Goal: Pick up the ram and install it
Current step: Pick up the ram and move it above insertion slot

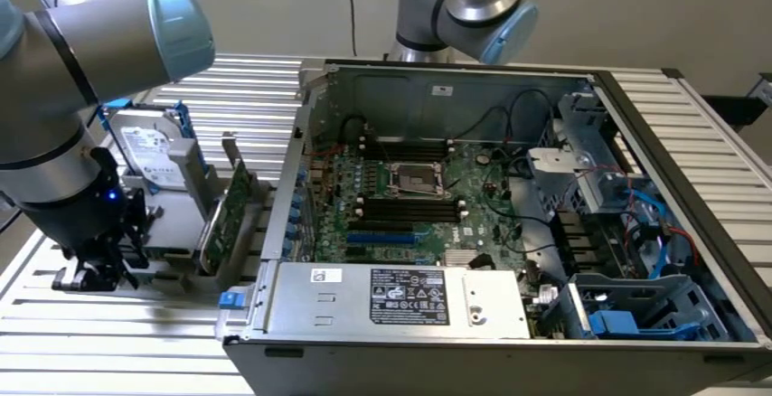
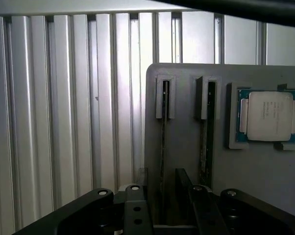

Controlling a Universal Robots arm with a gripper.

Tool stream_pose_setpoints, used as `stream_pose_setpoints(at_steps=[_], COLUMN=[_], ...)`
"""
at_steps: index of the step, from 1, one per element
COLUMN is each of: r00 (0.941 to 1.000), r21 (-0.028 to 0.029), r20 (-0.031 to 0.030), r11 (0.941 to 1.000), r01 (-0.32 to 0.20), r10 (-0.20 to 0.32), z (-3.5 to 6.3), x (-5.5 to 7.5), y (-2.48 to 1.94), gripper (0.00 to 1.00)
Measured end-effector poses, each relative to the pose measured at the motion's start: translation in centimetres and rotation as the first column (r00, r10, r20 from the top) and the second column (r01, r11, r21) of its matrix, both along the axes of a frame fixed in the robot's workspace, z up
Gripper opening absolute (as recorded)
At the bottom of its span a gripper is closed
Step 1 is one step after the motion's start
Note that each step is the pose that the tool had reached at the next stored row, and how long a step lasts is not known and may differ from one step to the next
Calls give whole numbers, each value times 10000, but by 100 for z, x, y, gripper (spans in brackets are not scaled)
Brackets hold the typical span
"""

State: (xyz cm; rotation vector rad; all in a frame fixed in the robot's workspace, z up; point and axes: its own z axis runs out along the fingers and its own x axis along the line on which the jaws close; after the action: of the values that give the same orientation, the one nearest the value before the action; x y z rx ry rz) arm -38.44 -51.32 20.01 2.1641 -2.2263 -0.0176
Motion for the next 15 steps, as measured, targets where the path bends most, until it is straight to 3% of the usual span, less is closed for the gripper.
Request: stream_pose_setpoints(at_steps=[8, 10, 12, 13, 15], r00=[10000, 10000, 10000, 10000, 10000], r21=[1, 1, 0, 0, 0], r20=[1, 1, 1, 1, 1], r11=[10000, 10000, 10000, 10000, 10000], r01=[-67, -69, -72, -73, -74], r10=[67, 69, 72, 73, 74], z=[-7, -8, -8, -8, -8], x=[2, 2, 2, 2, 2], y=[0, 0, 0, 0, 0], gripper=[36, 28, 28, 21, 21])
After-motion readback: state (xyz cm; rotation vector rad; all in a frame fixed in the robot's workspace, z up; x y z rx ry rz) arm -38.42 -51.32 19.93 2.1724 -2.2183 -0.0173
